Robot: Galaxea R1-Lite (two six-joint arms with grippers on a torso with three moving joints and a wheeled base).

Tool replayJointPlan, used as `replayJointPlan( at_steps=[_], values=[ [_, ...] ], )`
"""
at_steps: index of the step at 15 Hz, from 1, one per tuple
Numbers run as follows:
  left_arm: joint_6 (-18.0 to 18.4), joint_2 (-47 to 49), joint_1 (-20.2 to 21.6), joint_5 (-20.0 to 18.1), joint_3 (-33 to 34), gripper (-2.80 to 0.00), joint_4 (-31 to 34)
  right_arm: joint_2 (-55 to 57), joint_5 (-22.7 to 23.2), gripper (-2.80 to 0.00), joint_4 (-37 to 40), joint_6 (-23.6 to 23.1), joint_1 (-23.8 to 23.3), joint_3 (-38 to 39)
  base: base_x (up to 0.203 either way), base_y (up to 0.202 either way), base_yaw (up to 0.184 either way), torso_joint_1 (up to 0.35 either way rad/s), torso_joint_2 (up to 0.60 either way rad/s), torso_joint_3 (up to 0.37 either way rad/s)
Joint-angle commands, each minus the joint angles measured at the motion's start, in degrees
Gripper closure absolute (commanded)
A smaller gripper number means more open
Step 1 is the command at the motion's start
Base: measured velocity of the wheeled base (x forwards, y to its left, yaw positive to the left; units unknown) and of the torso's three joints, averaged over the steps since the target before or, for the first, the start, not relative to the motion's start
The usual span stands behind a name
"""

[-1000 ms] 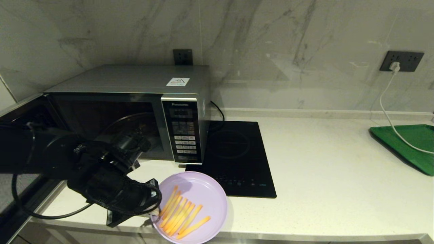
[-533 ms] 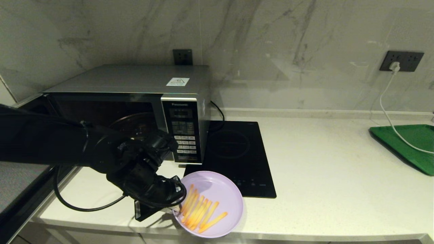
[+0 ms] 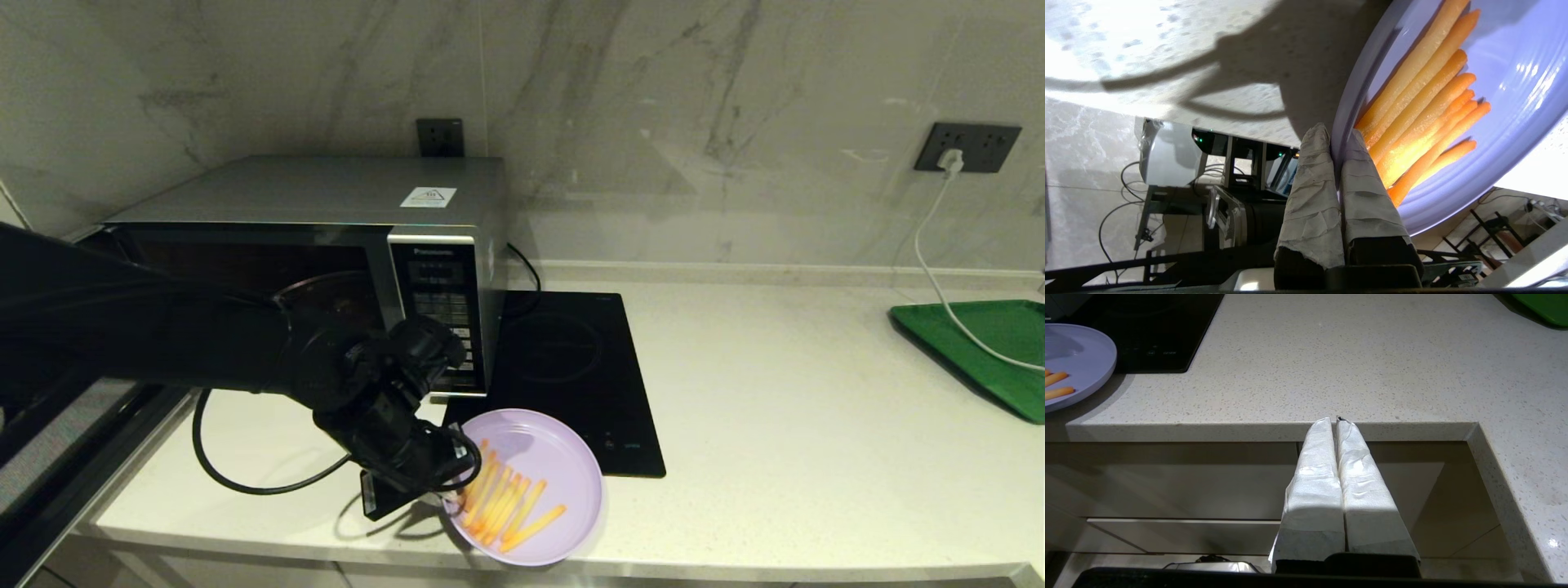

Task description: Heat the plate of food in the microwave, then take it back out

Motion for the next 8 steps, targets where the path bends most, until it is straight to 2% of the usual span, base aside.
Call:
replayJointPlan(
  at_steps=[1, 8],
  values=[
    [-0.35, 2.60, -0.46, 1.19, -1.95, 0.00, 0.24, 0.00, 0.02, 0.00, 0.07, 0.03, 0.01, -0.01, 0.000, 0.000, 0.000, 0.000, 0.00, 0.000],
    [-0.18, 6.58, -2.12, 3.73, -7.86, 0.00, 2.15, 0.00, 0.02, 0.00, 0.07, 0.03, 0.01, -0.01, 0.000, 0.000, 0.000, 0.000, 0.00, 0.000]
  ],
)
